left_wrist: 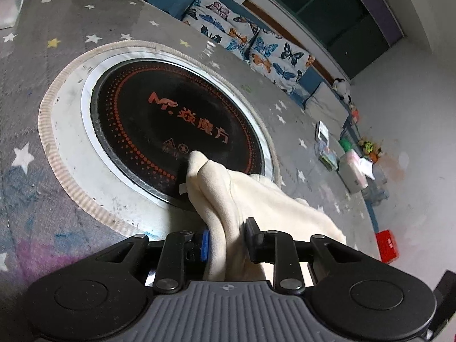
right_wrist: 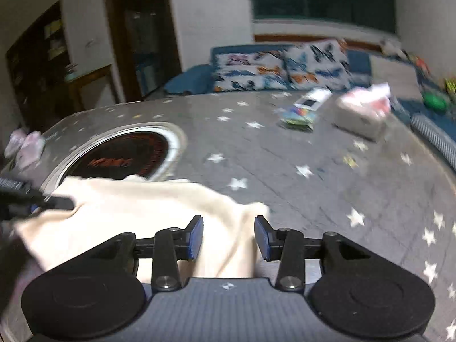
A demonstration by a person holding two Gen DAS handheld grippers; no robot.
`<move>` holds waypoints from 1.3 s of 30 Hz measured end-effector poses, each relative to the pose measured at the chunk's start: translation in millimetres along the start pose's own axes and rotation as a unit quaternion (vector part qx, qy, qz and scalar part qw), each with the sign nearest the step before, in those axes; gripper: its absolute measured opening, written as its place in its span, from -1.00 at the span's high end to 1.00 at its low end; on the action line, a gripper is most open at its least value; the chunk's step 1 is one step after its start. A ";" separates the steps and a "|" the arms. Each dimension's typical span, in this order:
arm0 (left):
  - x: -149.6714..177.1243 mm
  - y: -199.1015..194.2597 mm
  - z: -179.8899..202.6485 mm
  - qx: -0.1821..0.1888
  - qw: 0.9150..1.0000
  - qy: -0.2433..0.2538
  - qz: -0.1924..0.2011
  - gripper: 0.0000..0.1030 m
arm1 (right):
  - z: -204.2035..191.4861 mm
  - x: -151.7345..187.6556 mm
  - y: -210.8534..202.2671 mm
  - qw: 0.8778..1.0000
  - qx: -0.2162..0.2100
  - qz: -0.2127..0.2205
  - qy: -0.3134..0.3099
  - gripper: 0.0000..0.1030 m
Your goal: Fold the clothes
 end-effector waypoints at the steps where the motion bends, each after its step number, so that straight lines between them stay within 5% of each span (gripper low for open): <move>1: -0.3 0.4 -0.6 -0.001 1.000 0.001 -0.003 0.43 | 4.7 0.1 3.6 1.000 -0.002 -0.003 0.010 0.22; 7: -1.1 1.0 3.3 -0.006 1.000 0.024 -0.007 0.42 | 11.7 3.5 22.2 0.999 -0.014 -0.006 0.049 0.26; 8: -0.9 0.5 5.7 -0.008 0.999 0.031 -0.005 0.45 | 10.5 3.7 21.6 0.999 -0.019 -0.004 0.050 0.54; 10: -0.7 -1.4 13.1 -0.012 0.999 0.050 0.002 0.58 | 8.1 4.0 20.4 0.998 -0.029 -0.002 0.051 0.76; 15: -2.6 -4.4 42.7 -0.009 0.995 0.100 0.015 0.64 | 5.9 -4.0 -5.6 0.998 -0.027 0.036 0.041 0.81; 32: -1.5 89.2 205.3 0.050 0.968 0.244 -0.015 0.66 | 106.8 -51.1 -70.4 0.986 0.128 0.101 0.040 0.81; 39: 7.5 138.4 220.6 -0.014 0.955 0.296 -0.033 0.30 | 157.4 -34.2 -32.4 0.979 0.184 0.037 0.078 0.77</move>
Point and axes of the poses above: each gripper's, at about its wrist camera, not at the fingertips, and y roughly the way its jaws point, z to its right, x to its underside, the point moved 2 cm from there along y, roughly the way its jaws point, and after that the axes turned 3 degrees about -z, right-handed, at the moved point
